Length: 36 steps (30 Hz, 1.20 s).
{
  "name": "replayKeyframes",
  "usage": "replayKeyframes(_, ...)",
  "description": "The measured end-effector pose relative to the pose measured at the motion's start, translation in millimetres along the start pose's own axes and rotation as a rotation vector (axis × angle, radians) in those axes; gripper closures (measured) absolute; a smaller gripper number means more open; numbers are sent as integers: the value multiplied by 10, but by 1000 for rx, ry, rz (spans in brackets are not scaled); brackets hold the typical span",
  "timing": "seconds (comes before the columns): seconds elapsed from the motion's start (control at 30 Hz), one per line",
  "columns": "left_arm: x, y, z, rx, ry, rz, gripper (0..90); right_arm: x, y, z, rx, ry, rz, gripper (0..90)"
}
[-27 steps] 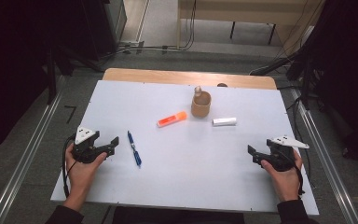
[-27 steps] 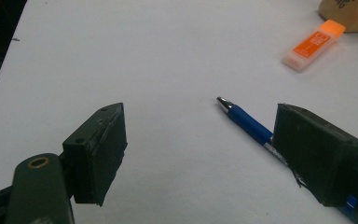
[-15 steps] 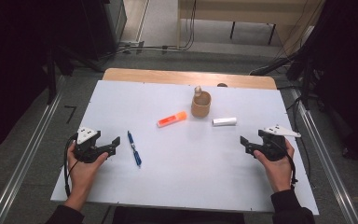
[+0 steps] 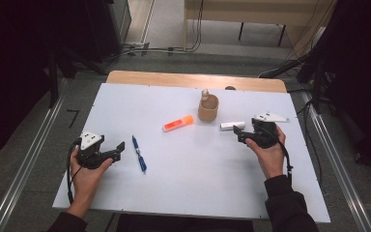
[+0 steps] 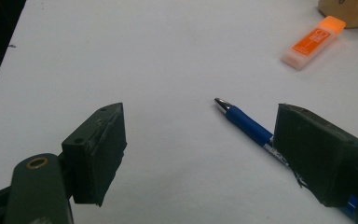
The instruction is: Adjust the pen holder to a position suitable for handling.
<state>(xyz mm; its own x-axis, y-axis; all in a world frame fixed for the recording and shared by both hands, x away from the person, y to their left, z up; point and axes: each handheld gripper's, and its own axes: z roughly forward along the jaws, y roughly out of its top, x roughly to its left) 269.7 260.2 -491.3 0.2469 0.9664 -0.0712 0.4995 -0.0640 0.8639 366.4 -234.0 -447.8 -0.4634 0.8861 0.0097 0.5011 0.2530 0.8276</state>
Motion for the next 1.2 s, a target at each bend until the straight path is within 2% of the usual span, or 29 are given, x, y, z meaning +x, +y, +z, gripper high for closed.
replayKeyframes(0.1,9,-2,1,5,1,0,181,86,99,111,6,14,-19,198)
replayKeyframes(0.17,10,-4,7,5,1,-2,181,124,182,181,-1,26,-14,208)
replayKeyframes(0.3,-1,-4,10,7,-1,3,180,148,389,354,-16,41,-2,239)
replayKeyframes(0.53,5,-11,20,10,-4,5,180,170,713,701,18,48,1,297)
replayKeyframes(0.67,16,-14,19,9,-6,1,180,174,849,937,75,38,-19,388)
replayKeyframes(0.83,15,-18,17,10,-8,2,180,172,886,1210,178,29,-37,506)
replayKeyframes(0.9,19,-21,18,13,-10,2,180,172,890,1274,205,29,-42,570)
replayKeyframes(1.03,23,-22,20,13,-12,-2,181,177,903,1371,258,41,-48,631)
replayKeyframes(1.2,16,-20,22,13,-18,2,180,170,916,1434,292,38,-43,675)
